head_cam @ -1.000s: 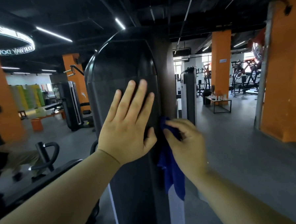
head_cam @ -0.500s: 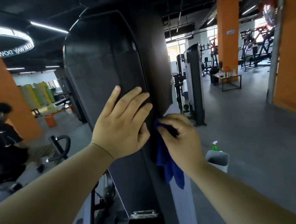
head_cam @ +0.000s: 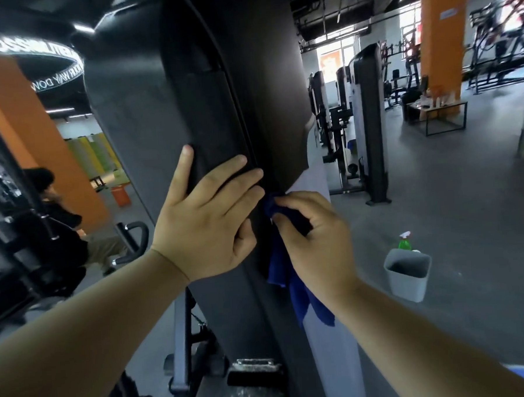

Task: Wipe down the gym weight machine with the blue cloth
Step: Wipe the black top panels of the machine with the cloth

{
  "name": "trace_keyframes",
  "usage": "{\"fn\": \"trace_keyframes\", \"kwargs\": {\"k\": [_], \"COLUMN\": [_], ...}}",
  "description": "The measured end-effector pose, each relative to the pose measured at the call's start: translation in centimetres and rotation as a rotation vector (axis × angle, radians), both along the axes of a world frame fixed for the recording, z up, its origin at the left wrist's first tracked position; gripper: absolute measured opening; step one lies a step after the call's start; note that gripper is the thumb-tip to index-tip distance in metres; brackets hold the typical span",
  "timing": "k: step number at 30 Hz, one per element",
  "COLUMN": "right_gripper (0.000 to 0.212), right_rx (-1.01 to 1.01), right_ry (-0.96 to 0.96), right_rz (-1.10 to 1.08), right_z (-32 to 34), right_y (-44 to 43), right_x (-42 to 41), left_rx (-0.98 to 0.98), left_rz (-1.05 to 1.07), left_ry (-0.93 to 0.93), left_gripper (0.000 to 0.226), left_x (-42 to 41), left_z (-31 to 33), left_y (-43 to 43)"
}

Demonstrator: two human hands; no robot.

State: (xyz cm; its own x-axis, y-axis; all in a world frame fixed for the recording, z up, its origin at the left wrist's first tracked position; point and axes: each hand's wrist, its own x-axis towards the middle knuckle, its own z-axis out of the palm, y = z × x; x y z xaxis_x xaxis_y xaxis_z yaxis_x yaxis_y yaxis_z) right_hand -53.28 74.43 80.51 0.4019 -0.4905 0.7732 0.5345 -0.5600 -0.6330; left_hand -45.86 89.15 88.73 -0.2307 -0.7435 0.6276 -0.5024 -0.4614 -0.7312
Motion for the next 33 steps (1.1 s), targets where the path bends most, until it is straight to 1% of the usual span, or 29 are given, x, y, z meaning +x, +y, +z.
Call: {"fn": "trace_keyframes", "kwargs": {"k": [2,7,10,14,18,20,22,23,25,28,30,33], "right_gripper": [0.022,0.017,0.024,0.021,0.022,0.031,0.038,0.035,0.022,0.018,0.019,0.035], "right_rx": [-0.017,-0.001,0.04,0.086,0.122,0.179,0.216,0.229,0.283,0.384,0.396,0.441], "right_ry": [0.02,0.147,0.201,0.177,0.206,0.261,0.261,0.241,0.189,0.171,0.239,0.375], "right_rz": [0.006,-0.024,0.008,0.027,-0.041,-0.051,-0.075,-0.096,-0.121,-0.136,-0.188,-0.221], "right_z": [-0.7,-7.6,-7.1,-5.1,-7.5,-8.9,-9.1,-8.9,-8.5,-10.2,-13.1,-16.8], "right_y": [-0.1,0.1,-0.3,0.8,1.7,2.3,2.7,2.9,3.3,4.4,5.1,5.6], "right_x": [-0.2,-1.4,-1.6,-1.7,-1.8,-2.4,-2.5,-2.4,-2.0,-1.7,-2.1,-2.9], "left_rx": [0.007,0.026,0.064,0.09,0.176,0.236,0.253,0.254,0.249,0.291,0.373,0.405], "left_rz": [0.006,0.046,0.082,0.064,0.05,0.037,0.018,0.012,-0.007,-0.051,-0.066,-0.085], "left_ry": [-0.012,-0.047,-0.058,-0.059,-0.102,-0.096,-0.097,-0.1,-0.111,-0.113,-0.128,-0.136], "left_gripper": [0.04,0.043,0.049,0.046,0.042,0.043,0.042,0.042,0.04,0.04,0.043,0.044], "left_x": [0.0,0.0,-0.1,0.1,0.4,0.5,0.7,0.8,0.8,0.9,1.1,1.5], "left_z": [0.2,-0.3,-0.7,-0.8,-2.4,-3.5,-3.9,-3.9,-3.8,-4.4,-5.3,-5.9], "left_y": [0.0,-0.1,0.0,0.2,0.4,0.5,0.6,0.6,0.6,0.6,0.8,0.9]}}
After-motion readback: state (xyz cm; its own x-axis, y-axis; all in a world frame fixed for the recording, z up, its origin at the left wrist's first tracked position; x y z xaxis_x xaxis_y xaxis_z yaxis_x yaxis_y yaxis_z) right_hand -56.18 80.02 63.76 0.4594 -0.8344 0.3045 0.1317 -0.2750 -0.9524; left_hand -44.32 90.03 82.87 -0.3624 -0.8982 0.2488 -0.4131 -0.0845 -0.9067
